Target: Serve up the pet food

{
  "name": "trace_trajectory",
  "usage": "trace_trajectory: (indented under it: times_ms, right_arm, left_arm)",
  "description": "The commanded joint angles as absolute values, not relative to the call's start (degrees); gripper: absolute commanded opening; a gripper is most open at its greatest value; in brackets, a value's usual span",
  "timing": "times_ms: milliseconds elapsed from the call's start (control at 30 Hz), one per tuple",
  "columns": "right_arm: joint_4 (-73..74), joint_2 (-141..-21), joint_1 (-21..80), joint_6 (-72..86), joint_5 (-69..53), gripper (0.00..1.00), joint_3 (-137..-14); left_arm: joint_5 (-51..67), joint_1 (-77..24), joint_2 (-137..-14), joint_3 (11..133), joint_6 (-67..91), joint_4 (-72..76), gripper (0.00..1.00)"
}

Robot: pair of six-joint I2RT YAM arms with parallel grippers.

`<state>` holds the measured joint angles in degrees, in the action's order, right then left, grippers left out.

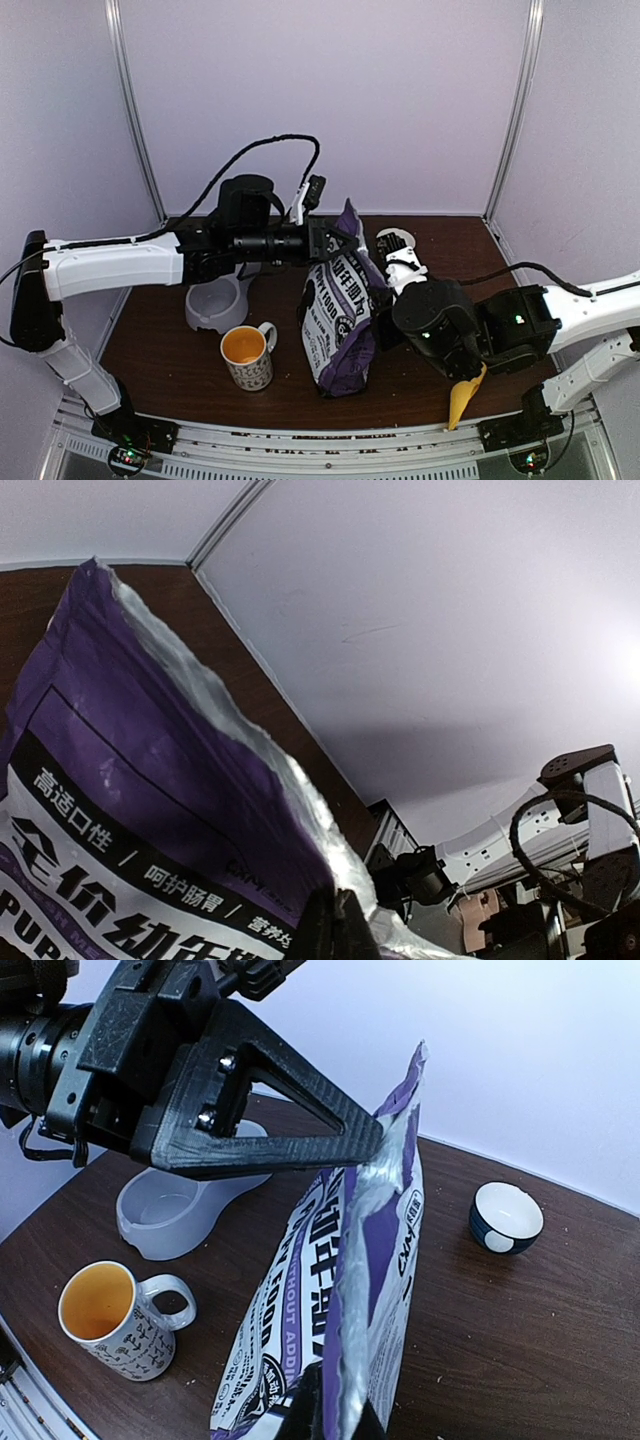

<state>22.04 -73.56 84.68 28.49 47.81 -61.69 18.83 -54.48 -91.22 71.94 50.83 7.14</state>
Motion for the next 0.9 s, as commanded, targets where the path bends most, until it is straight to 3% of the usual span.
trace_trajectory:
  times_ms: [0,200,267,433,500,667,867]
  right_arm:
    - [20.9,-73.2,85.4,27.6,48.8,0.00,-62.7]
    - [17.5,-70.9,85.3,23.6,43.2,0.00,-60.7]
    - [16.6,-69.5,85.3,21.4,39.6,0.12,-60.3]
    - [14.4,-64.3,85.3,15.6,29.2,0.62,-58.7]
    - [13.8,-62.0,85.3,13.3,25.3,0.74,-58.1]
    - [14.7,-59.2,84.9,10.2,19.2,0.90,-59.0]
    - [17.6,-61.1,83.1,17.7,22.3,0.93,-65.7]
  left_arm:
    - [14.7,-54.2,-89.7,69.5,50.7,2.1,0.00]
    - [12.3,-54.2,-88.0,68.3,50.2,2.7,0.00]
    - [12.0,-54.3,-87.8,68.4,50.2,5.1,0.00]
    - [8.5,-54.3,-85.6,67.3,48.8,8.6,0.00]
    - [6.7,-54.4,-84.7,66.9,47.1,8.1,0.00]
    - [5.8,-54.4,-83.7,66.5,42.8,8.1,0.00]
    - [11.5,-54.4,-82.5,67.8,34.2,5.7,0.00]
